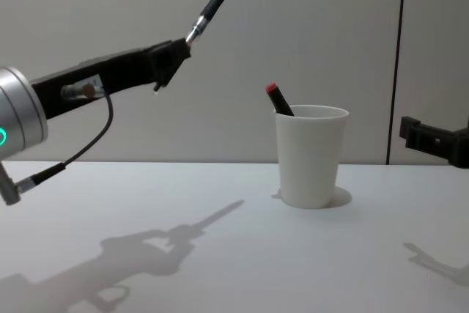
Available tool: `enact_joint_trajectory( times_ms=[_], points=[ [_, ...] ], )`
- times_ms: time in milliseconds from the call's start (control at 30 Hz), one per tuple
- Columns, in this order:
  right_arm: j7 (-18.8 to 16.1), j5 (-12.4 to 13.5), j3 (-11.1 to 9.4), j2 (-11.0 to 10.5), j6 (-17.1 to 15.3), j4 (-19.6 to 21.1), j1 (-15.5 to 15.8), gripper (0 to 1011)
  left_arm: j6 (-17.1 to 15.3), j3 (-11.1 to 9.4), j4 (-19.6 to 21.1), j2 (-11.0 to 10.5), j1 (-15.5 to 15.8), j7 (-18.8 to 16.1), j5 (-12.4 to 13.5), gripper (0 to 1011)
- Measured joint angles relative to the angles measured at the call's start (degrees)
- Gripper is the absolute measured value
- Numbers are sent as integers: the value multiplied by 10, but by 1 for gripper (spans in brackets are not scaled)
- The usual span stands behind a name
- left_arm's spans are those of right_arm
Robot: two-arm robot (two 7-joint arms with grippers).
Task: Place the pen into the pen holder.
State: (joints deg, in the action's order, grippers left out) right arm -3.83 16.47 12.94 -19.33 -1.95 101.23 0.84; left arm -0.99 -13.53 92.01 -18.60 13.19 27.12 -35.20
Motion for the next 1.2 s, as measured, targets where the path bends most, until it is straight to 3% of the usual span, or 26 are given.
enact_joint_trajectory(
  times_ms=[333, 600, 933, 1200],
  points=[
    [0, 0, 0, 0, 0, 0, 0, 1001, 17, -16, -27, -1, 24, 73, -37, 169],
    [0, 0, 0, 0, 0, 0, 0, 1001, 15, -43, -63, -4, 61, 134, -53, 169],
    [0, 0, 0, 0, 0, 0, 0, 1001, 8, -88, -120, 0, 115, 188, -46, 168],
    [0, 0, 0, 0, 0, 0, 0, 1001, 11, -112, -148, 3, 142, 204, -30, 169]
  ],
)
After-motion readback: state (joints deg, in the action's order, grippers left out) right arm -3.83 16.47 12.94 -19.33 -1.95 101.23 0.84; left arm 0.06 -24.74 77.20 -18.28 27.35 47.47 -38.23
